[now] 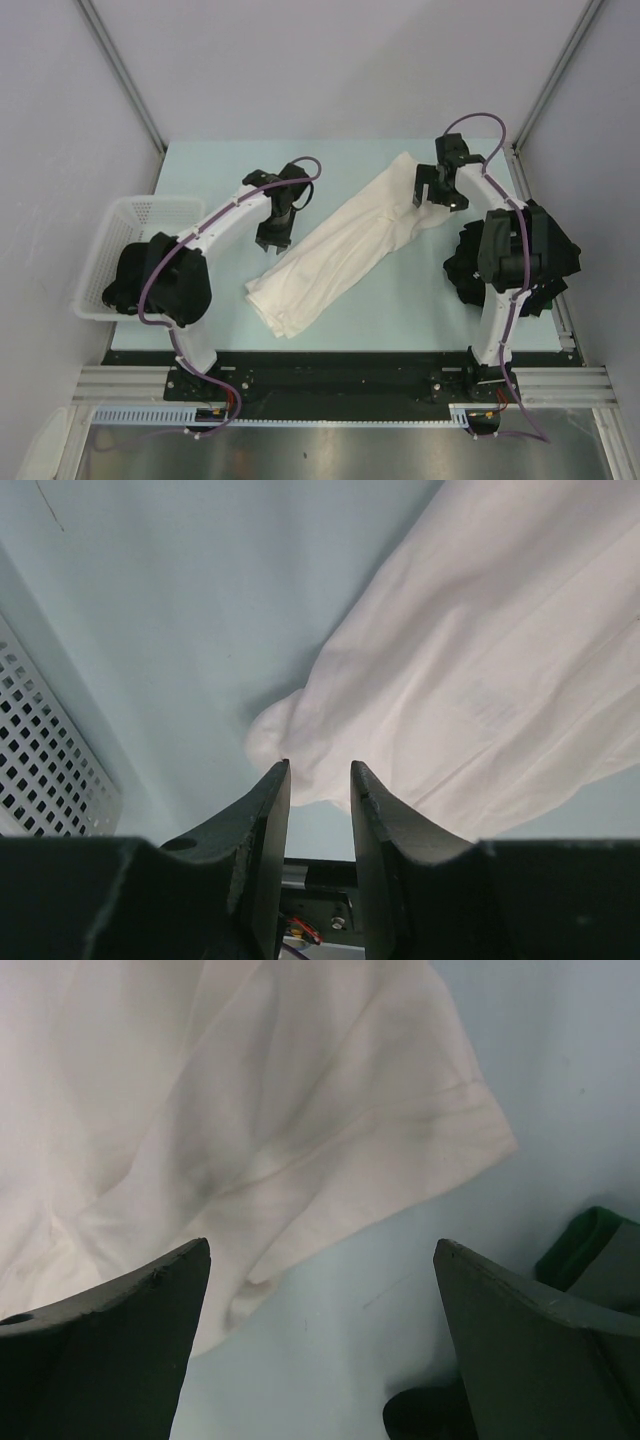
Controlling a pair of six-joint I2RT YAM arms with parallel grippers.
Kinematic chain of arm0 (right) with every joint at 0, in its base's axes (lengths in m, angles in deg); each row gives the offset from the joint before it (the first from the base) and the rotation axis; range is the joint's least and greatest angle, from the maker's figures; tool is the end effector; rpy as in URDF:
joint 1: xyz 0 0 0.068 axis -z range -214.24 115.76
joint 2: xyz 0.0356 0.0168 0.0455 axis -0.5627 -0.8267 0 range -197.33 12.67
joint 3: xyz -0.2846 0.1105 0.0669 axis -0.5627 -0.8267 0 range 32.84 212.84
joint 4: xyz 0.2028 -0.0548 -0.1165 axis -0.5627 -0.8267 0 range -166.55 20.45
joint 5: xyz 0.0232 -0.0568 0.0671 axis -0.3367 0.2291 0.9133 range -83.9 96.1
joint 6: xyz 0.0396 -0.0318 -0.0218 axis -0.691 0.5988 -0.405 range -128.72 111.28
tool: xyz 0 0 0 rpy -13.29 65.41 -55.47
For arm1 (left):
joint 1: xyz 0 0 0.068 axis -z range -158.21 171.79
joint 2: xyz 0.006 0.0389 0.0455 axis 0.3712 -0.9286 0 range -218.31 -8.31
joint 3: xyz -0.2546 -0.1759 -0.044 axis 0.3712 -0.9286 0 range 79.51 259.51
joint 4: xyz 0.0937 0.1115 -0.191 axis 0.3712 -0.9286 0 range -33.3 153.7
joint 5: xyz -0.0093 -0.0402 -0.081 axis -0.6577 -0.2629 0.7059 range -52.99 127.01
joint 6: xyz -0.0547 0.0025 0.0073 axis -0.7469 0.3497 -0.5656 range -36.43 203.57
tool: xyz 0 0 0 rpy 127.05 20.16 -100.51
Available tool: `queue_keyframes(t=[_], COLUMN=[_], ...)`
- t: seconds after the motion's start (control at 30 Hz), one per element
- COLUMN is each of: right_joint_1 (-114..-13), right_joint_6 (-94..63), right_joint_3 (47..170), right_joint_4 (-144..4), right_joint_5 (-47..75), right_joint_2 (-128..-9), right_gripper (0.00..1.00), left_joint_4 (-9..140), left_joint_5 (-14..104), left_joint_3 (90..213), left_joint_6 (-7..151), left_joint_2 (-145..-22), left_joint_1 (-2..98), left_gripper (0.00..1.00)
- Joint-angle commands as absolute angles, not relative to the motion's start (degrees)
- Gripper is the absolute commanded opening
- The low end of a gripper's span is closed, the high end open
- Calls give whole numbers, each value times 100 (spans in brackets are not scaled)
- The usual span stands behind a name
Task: Fold and stack the t-shirts
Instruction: Rotate the tshirt 75 degrees
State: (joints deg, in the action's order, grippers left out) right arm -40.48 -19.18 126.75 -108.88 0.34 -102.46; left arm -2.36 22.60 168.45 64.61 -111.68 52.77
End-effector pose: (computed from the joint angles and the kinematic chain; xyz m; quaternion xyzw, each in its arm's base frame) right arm 0.4309 0.0433 0.2679 0.0484 0.9648 -0.0112 0.2582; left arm 0.2954 -0.1665 0.3039 0.0932 0.9843 0.0786 0.1273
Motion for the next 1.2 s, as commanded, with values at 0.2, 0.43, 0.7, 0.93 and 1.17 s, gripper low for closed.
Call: queue_keyframes(t=[0.2, 0.43, 0.7, 0.93, 1.17], right_joint_1=[-3934, -3732, -3565, -3468, -3468], right_joint_6=[-1549, -1592, -1689, -1847, -1970], right_joint_3=[13760, 13787, 13910, 14129, 14253], right_joint_4=[-11103, -11182, -11138, -11059, -11015], right_joint_5=[-743, -884, -726, -349, -76], right_joint_2=[-10721, -10905, -11336, -11705, -11908], right_gripper=[100, 100, 100, 98, 66], left_joint_4=[95, 192, 16, -186, -274], left_joint_5=[2374, 2444, 2374, 2242, 2207], left_joint_3=[16406, 16327, 16370, 16344, 16186], left_joint_6=[6309, 6282, 6326, 6327, 6265], left_joint_2=[-10657, -10657, -10578, -10428, -10270], left_joint_1=[5299, 5299, 5308, 5299, 5299], left_gripper=[36, 36, 36, 36, 36])
